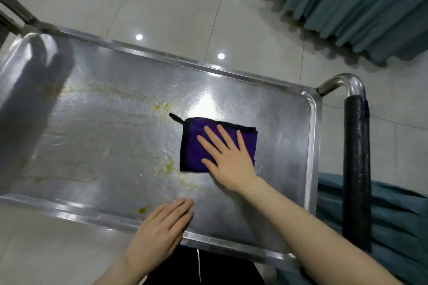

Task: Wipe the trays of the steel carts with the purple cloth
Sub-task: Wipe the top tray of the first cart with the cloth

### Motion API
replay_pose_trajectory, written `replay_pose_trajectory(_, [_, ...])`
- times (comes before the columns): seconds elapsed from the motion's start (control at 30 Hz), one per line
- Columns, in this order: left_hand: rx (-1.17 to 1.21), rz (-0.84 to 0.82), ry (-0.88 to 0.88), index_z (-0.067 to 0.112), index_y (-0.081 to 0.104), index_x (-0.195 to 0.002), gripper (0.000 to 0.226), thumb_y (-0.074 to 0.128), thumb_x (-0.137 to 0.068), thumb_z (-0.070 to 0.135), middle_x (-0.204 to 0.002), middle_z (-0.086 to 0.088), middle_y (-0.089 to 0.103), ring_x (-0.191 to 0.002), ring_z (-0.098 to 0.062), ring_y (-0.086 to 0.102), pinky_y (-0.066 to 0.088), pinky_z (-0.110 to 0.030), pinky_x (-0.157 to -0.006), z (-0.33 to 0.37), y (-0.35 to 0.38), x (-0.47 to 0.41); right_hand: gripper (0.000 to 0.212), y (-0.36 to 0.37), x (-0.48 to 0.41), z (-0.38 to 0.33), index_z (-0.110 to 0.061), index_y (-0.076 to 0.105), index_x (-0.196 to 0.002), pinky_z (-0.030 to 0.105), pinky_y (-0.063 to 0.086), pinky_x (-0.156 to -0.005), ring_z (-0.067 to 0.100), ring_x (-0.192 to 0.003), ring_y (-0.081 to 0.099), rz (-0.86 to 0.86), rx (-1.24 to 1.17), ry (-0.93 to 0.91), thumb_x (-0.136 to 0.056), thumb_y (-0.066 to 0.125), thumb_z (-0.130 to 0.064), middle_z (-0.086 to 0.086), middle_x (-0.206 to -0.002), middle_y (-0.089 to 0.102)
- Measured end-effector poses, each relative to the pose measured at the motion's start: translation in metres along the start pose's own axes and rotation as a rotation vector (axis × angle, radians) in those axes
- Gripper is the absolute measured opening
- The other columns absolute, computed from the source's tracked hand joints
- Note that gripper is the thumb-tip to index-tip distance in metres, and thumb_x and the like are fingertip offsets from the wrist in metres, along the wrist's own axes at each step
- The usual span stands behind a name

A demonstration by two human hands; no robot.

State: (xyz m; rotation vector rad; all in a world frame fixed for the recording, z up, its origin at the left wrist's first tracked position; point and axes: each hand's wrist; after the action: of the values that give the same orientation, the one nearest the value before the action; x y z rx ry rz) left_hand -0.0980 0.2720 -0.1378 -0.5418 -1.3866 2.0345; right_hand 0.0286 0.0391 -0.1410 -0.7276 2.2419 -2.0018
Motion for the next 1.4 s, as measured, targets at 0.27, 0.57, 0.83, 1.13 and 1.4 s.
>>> replay_pose_trajectory(0.27, [0.004, 0.044, -0.013, 0.017, 0.066, -0.121, 0.035, 0.048, -0.093, 0.024, -0.138, 0.001, 0.056, -0.123, -0.019, 0.056, 0.038, -0.031, -0.099, 0.001, 0.003, -0.001, 0.059, -0.042, -0.122, 0.032, -0.035, 0.003, -0.155, 0.060, -0.007, -0.116, 0.021, -0.149, -0.013, -0.006, -0.128, 0.288, -0.101, 0.021, -0.052, -0.010, -0.163, -0.009])
replay_pose_trajectory(0.57, [0.057, 0.086, 0.133, 0.014, 0.069, -0.110, 0.028, 0.051, -0.089, 0.018, -0.132, -0.006, 0.060, -0.112, -0.025, 0.060, 0.042, -0.036, -0.096, -0.010, 0.001, 0.027, 0.062, 0.023, 0.109, -0.042, -0.036, 0.018, -0.154, 0.062, 0.019, -0.114, 0.024, -0.150, 0.009, -0.069, -0.008, 0.127, -0.097, 0.030, -0.054, -0.009, -0.163, 0.007])
replay_pose_trajectory(0.83, [-0.048, 0.106, 0.160, 0.011, 0.059, -0.123, 0.038, 0.054, -0.085, 0.017, -0.115, -0.007, 0.053, -0.095, -0.026, 0.055, 0.044, -0.035, -0.084, -0.027, 0.008, 0.058, 0.060, -0.011, -0.022, -0.007, -0.039, -0.001, -0.154, 0.059, -0.007, -0.116, 0.018, -0.149, -0.015, -0.015, -0.215, 0.481, -0.101, 0.023, -0.053, -0.013, -0.162, -0.014])
replay_pose_trajectory(1.13, [-0.081, 0.128, 0.095, 0.012, 0.063, -0.125, 0.048, 0.057, -0.078, 0.012, -0.113, -0.009, 0.062, -0.103, -0.027, 0.057, 0.040, -0.035, -0.091, -0.058, -0.010, 0.104, 0.062, 0.040, 0.122, -0.111, -0.039, -0.005, -0.154, 0.059, 0.004, -0.117, 0.019, -0.149, -0.015, -0.114, -0.056, 0.187, -0.100, 0.023, -0.053, -0.014, -0.161, -0.014])
replay_pose_trajectory(1.4, [-0.174, 0.119, 0.069, 0.019, 0.057, -0.133, 0.052, 0.046, -0.082, 0.017, -0.126, -0.008, 0.059, -0.115, -0.027, 0.054, 0.037, -0.041, -0.100, -0.094, -0.020, 0.131, 0.066, 0.012, 0.066, -0.070, -0.052, -0.007, -0.149, 0.054, -0.002, -0.118, 0.014, -0.149, -0.010, -0.113, 0.091, 0.161, -0.089, 0.014, -0.074, -0.016, -0.161, -0.013])
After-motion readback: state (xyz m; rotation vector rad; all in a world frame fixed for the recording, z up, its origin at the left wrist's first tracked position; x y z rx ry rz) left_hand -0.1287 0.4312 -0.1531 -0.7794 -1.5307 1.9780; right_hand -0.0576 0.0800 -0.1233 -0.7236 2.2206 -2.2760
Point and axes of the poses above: each hand's wrist, its own x-axis away from the middle knuckle, its own y-axis out of the palm, z = x × y
